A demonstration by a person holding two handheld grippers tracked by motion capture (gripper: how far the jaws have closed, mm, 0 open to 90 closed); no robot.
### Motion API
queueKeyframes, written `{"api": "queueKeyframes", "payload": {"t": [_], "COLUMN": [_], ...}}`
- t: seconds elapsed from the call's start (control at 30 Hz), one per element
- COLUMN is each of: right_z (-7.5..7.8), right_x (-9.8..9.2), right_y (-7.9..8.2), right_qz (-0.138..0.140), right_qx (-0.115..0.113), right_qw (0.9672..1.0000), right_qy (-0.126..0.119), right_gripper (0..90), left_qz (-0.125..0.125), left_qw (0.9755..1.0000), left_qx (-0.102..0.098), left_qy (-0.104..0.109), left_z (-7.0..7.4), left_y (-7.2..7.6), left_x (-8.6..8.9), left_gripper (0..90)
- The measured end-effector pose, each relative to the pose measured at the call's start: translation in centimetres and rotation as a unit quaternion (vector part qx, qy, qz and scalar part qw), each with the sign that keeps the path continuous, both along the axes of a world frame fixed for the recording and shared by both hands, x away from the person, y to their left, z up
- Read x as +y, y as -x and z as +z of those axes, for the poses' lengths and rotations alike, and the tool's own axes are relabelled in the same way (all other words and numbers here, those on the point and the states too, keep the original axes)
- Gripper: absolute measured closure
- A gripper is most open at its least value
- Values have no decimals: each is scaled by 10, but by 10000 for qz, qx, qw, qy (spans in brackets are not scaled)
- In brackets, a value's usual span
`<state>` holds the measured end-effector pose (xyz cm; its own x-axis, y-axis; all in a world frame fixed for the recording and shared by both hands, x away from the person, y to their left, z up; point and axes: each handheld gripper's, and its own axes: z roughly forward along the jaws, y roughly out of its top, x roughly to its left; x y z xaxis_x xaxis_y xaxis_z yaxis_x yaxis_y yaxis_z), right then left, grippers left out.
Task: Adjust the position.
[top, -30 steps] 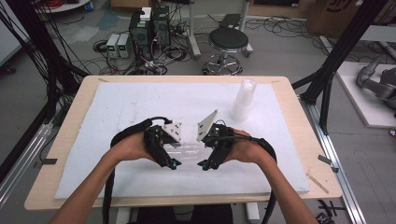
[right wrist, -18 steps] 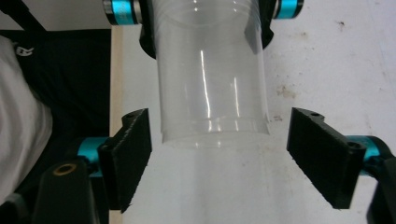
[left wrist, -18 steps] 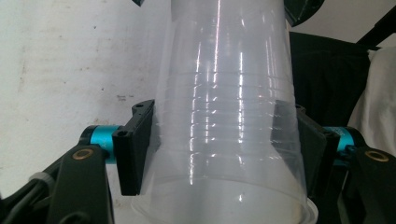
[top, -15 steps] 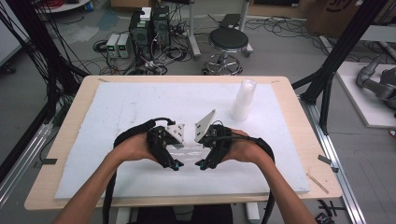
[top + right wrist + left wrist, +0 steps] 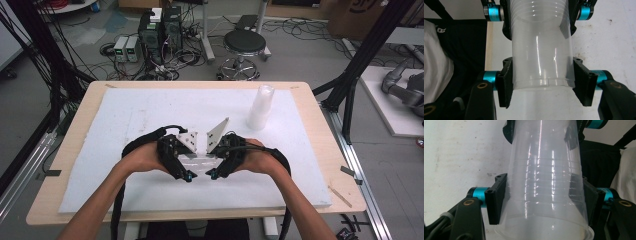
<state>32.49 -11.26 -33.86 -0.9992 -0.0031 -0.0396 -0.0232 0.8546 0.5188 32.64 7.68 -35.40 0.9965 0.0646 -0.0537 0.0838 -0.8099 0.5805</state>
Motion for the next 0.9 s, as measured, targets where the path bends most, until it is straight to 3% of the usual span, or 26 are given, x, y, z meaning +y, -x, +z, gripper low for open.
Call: {"api": "queueKeyframes", "payload": {"t": [0.23, 0.3, 0.33, 0.43, 0.67, 0.8, 0.9], "right_z": [-1, -1, -1, -2, -3, -6, -10], "right_x": [1, 0, 0, -2, -7, -17, -27], "right_y": [0, 0, 1, 0, -1, -2, -2], "right_qz": [12, 14, -23, -50, -139, -217, -346], "right_qx": [58, 60, 46, 70, 63, 85, 76], "right_qw": [10000, 10000, 10000, 10000, 9998, 9988, 9961], "right_qy": [30, 34, 47, 33, -111, -425, -812], "right_gripper": [433, 433, 433, 433, 432, 432, 432], "left_qz": [-22, 14, 92, 263, 232, 357, 472], "left_qw": [10000, 9990, 9987, 9990, 9976, 9907, 9832], "left_qx": [59, 429, 469, 258, 107, 25, -52], "left_qy": [57, 150, 172, 245, 642, 1310, 1764], "left_z": [-3, -3, -3, -2, 2, 4, 2], "left_y": [0, -2, -3, -5, -3, -2, 0], "left_x": [0, 0, 0, 3, 11, 25, 36], "left_gripper": [309, 206, 95, 36, 17, 17, 17]}}
